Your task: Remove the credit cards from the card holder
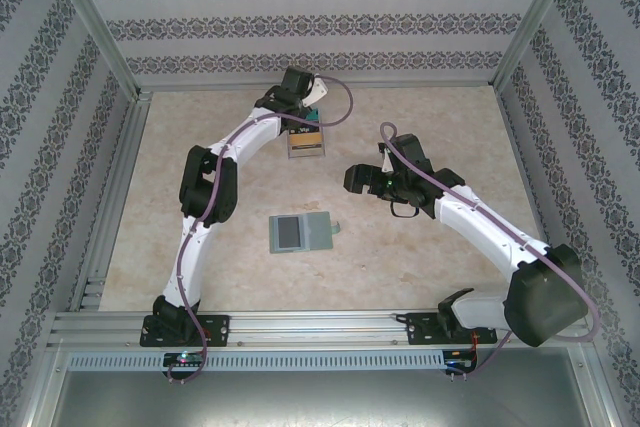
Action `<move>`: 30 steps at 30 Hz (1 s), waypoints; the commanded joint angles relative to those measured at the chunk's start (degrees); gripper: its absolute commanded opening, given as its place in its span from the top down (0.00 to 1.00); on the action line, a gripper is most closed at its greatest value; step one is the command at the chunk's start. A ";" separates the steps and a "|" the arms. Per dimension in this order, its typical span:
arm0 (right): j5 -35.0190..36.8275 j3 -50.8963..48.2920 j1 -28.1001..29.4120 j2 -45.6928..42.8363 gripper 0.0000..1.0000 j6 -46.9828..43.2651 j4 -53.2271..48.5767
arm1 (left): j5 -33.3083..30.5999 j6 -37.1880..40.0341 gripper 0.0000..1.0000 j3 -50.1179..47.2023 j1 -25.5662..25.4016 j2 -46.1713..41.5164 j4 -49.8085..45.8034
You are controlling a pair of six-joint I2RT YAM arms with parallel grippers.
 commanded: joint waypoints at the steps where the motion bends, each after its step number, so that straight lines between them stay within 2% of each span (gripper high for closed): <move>1: 0.37 2.17 0.45 1.84 0.02 -0.89 0.89 | 1.40 -7.64 0.44 3.16 1.05 -4.70 -5.10; 4: 0.16 4.32 0.37 4.95 0.02 -2.09 2.02 | 1.84 -11.47 0.41 3.01 1.12 -7.10 -7.97; 8: -1.73 8.54 0.12 11.41 0.02 -3.13 6.01 | 2.52 -20.39 0.36 1.68 2.13 -11.26 -11.97; 14: -5.73 21.56 -0.85 25.94 0.02 -3.83 9.58 | 6.37 -35.41 0.16 -9.19 5.13 -23.04 -10.45; 20: -7.93 34.64 -1.55 38.95 0.02 -2.99 12.50 | 8.90 -42.19 0.00 -21.33 5.66 -35.51 -9.46; 30: -10.34 47.94 -3.86 53.02 0.02 1.55 18.51 | 12.34 -50.16 0.00 -38.00 6.08 -54.84 -10.58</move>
